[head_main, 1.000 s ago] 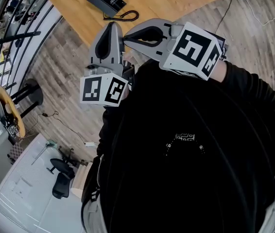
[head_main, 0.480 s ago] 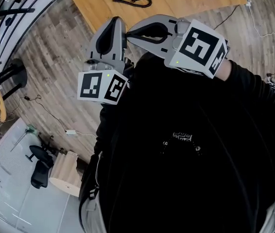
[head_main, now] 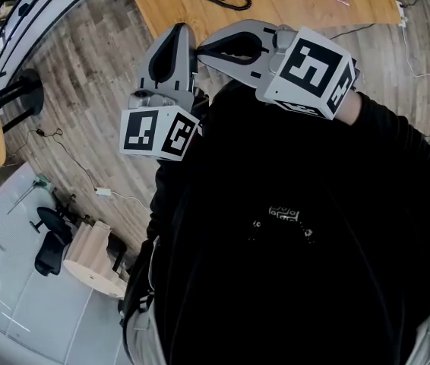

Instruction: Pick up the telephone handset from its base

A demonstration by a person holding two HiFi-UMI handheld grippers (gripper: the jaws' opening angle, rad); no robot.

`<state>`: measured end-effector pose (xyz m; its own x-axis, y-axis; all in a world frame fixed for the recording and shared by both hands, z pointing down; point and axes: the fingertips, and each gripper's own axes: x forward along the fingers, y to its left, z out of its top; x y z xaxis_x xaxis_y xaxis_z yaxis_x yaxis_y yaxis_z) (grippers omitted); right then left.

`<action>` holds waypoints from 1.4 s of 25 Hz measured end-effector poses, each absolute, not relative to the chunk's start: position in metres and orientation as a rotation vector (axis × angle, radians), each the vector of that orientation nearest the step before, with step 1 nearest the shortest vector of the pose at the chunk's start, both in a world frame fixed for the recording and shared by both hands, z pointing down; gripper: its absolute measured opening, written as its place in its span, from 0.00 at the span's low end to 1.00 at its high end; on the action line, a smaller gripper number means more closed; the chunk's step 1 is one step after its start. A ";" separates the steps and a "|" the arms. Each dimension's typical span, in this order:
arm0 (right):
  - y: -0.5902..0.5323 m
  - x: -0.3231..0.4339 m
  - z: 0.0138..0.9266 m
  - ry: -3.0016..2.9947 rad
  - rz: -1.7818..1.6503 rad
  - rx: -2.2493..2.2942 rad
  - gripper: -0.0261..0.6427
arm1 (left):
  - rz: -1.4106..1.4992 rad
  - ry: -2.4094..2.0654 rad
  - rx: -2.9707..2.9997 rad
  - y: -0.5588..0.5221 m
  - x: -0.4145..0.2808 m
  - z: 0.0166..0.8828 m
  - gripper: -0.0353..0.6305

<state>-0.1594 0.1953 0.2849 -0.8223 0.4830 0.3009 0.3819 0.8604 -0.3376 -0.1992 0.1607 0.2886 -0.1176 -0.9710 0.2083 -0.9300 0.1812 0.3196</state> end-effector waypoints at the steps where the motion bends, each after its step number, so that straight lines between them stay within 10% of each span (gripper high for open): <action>1: 0.194 -0.162 0.283 -2.656 0.367 -0.659 0.07 | -0.156 -2.111 1.787 0.160 -0.202 0.286 0.06; 35: 0.051 -0.182 0.265 -2.626 0.342 -0.935 0.07 | -0.256 -2.190 1.666 0.024 -0.228 0.269 0.06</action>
<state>-0.1816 0.0512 0.2654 -0.7295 0.6452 0.2271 0.5657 0.7557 -0.3301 -0.2280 0.0237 0.2688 -0.2280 -0.9560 0.1844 -0.8876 0.2819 0.3643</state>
